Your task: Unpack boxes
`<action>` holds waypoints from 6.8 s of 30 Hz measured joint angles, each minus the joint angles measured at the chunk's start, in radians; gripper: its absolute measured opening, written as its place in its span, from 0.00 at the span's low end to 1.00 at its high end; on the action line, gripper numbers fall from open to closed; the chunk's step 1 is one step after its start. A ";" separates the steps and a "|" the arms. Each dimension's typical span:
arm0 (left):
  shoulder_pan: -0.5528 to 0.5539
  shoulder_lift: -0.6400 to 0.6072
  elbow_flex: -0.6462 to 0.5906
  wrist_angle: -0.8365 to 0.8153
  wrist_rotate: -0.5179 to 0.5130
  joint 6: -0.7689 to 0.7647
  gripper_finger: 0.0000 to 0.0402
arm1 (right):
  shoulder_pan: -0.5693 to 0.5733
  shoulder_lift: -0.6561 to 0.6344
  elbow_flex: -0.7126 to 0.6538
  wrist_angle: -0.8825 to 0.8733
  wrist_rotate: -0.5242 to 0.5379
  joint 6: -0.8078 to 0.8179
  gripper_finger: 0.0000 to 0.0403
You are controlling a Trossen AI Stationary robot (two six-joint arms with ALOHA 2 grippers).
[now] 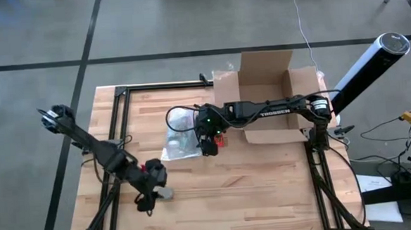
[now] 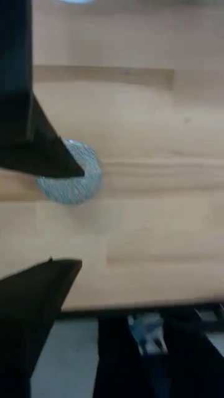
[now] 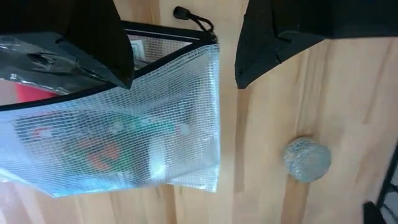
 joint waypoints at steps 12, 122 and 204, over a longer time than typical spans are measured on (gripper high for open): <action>0.008 0.107 0.003 -0.020 -0.106 -0.060 0.81 | -0.044 0.000 -0.009 -0.212 0.161 -0.081 0.59; 0.030 0.008 -0.106 0.027 -0.044 -0.183 0.72 | -0.050 0.001 -0.027 -0.140 0.021 -0.196 0.49; 0.013 0.368 -0.066 0.135 -0.028 -0.365 0.68 | -0.050 0.001 -0.027 -0.124 0.020 -0.233 0.49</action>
